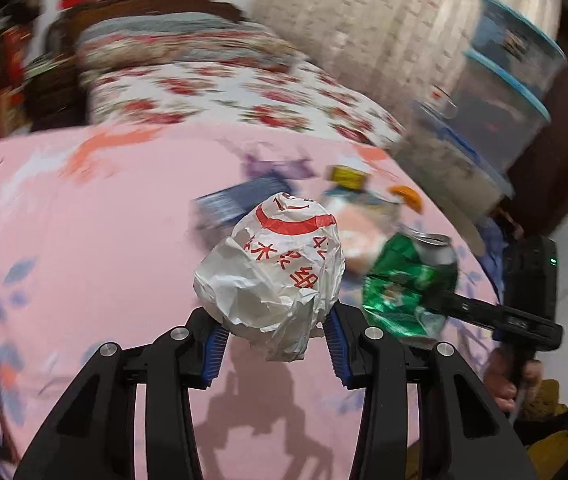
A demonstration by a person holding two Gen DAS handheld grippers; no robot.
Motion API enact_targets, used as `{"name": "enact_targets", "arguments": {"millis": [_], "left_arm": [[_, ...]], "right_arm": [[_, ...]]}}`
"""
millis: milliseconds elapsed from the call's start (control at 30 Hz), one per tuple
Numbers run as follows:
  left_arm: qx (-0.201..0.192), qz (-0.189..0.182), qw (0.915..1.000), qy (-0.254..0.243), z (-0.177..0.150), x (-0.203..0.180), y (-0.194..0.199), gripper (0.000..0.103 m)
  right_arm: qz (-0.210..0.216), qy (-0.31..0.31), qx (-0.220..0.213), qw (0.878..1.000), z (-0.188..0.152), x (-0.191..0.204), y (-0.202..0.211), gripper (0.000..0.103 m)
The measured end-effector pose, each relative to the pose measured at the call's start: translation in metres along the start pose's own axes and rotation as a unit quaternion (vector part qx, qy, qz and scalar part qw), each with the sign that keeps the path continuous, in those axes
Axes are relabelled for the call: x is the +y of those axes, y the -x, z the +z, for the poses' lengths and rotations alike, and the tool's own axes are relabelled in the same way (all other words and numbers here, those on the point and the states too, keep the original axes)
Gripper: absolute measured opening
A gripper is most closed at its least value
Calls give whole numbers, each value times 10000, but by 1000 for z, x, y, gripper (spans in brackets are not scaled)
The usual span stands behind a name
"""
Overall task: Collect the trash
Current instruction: 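Carry paper and can to the beige bin and open both grippers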
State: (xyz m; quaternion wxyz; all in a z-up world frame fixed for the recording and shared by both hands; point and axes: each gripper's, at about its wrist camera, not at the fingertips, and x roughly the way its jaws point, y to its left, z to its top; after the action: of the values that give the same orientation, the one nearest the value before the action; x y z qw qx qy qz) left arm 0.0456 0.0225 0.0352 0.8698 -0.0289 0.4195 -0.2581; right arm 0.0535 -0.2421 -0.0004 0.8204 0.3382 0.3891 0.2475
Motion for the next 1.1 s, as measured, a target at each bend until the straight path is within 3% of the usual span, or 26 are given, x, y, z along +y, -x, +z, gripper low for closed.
{"name": "enact_targets", "arguments": {"millis": [133,233,433,600,633,700,733,767,800,833,967,1100], "left_arm": [[416,-474,9957,-676,32,-65,-51,41],[771,-817,9873,-1128,54,-121,-97,41],[1427,-1672,9569,-1898,103,-255,-198,41],[1898,-2064,9395,-1968,135,-346,-293,42],[1945,-2068,9388,-1949,137,-362,-312,44],[2008,-1992,9405,-1880,142,-384,-343,60],[2030,-1902,9434,-1804,144,-392,-357,74],[2019,-1830,9466,-1724,145,-395,-367,76],[2028,-1778,9489,-1640,145,-397,-375,76],[2071,-1752,9498,-1558,146,-398,-382,76],[1997,-1761,9524,-1484,148,-387,-373,76],[1780,-1829,9566,-1408,151,-360,-323,75]], "right_arm": [[-342,-414,-542,9971,5,-43,45,18],[-552,-685,-1020,9909,11,-75,86,18],[-1217,-1501,-2048,9595,41,-165,183,18],[-1780,-1942,-2543,9306,76,-236,238,18],[-1859,-2005,-2580,9267,83,-246,242,18],[-2073,-2025,-2601,9211,97,-264,247,23],[-2160,-2017,-2583,9197,103,-272,248,26],[-2231,-2039,-2546,9186,107,-278,247,43],[-2270,-2067,-2566,9165,110,-281,248,70],[-2305,-2052,-2672,9129,110,-279,249,74],[-2401,-1714,-2839,9123,102,-262,256,73],[-2168,-1705,-3010,9129,91,-246,259,73]]}}
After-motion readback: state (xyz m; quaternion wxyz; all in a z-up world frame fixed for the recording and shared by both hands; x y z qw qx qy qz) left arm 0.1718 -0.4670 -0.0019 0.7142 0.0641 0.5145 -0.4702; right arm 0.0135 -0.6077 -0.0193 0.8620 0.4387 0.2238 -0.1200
